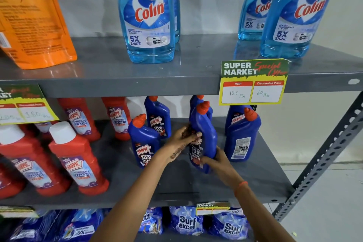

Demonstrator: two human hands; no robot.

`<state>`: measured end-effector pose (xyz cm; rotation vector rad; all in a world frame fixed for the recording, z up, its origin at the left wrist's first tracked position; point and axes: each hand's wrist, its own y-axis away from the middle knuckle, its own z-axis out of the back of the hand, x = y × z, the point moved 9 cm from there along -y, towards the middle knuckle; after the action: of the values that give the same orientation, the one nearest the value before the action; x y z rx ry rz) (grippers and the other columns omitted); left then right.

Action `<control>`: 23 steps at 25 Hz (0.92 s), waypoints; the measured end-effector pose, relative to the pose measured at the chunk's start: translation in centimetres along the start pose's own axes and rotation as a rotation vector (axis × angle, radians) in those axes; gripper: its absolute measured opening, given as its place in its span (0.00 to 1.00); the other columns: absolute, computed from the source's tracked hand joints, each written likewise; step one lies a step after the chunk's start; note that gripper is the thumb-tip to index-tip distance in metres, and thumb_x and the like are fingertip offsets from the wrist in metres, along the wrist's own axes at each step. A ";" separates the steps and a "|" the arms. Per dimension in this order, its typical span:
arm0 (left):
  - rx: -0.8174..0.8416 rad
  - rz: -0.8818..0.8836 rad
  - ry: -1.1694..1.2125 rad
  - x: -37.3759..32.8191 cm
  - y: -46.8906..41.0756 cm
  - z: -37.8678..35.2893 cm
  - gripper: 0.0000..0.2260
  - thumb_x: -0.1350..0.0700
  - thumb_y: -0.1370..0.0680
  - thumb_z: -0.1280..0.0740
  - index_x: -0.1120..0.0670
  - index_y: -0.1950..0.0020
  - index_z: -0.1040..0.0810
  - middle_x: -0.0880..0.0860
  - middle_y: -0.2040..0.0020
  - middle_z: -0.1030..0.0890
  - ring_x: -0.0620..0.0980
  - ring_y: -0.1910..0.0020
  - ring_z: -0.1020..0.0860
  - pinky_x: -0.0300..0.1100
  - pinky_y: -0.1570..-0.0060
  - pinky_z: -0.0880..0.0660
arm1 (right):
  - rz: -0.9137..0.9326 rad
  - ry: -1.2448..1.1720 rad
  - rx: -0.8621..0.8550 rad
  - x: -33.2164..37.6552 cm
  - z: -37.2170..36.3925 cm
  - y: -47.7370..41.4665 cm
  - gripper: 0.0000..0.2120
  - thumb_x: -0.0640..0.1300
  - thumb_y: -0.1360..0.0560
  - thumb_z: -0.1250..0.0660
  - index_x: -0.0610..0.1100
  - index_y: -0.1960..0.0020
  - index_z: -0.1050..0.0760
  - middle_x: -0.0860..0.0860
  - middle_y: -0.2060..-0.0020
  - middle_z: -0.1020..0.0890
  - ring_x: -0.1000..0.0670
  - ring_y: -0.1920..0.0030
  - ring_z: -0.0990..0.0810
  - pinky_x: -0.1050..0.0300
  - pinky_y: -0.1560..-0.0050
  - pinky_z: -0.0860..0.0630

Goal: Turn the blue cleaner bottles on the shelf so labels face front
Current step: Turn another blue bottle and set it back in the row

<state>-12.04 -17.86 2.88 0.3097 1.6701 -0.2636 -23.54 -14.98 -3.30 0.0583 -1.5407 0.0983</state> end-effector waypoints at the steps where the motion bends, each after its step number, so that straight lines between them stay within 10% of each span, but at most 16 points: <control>1: -0.023 0.001 -0.006 0.5 -0.2 0.5 0.13 0.65 0.26 0.33 0.53 0.44 0.25 0.49 0.50 0.19 0.44 0.52 0.20 0.33 0.56 0.22 | -0.013 0.002 0.022 0.1 0.0 -0.3 0.17 0.39 0.39 0.30 0.45 0.51 0.25 0.45 0.59 0.20 0.47 0.55 0.23 0.53 0.53 0.22; 12: -0.324 -0.191 -0.186 1.9 0.8 3.4 0.11 0.59 0.30 0.27 0.53 0.49 0.22 0.57 0.52 0.17 0.42 0.56 0.18 0.33 0.57 0.22 | 0.017 0.148 -0.091 0.2 0.1 -3.2 0.28 0.21 0.33 0.41 0.38 0.36 0.33 0.43 0.49 0.22 0.44 0.47 0.22 0.67 0.57 0.20; 18: -0.322 -0.207 -0.381 3.0 0.6 3.7 0.15 0.47 0.27 0.31 0.46 0.42 0.27 0.54 0.44 0.19 0.47 0.46 0.20 0.51 0.44 0.22 | 0.046 0.199 -0.263 0.3 0.6 -2.5 0.23 0.25 0.28 0.43 0.38 0.36 0.32 0.42 0.47 0.22 0.46 0.45 0.23 0.54 0.45 0.21; 23: -0.474 -0.274 -0.828 1.0 2.5 1.1 0.45 0.28 0.31 0.51 0.58 0.25 0.54 0.56 0.23 0.52 0.51 0.25 0.50 0.46 0.27 0.48 | 0.270 0.414 -0.576 4.8 3.0 1.2 0.26 0.24 0.30 0.45 0.41 0.35 0.32 0.43 0.39 0.27 0.50 0.38 0.29 0.58 0.35 0.31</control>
<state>-10.28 -15.86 1.78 -0.3567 0.9001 -0.1561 -26.56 -13.92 1.55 -0.5935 -1.1074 -0.1173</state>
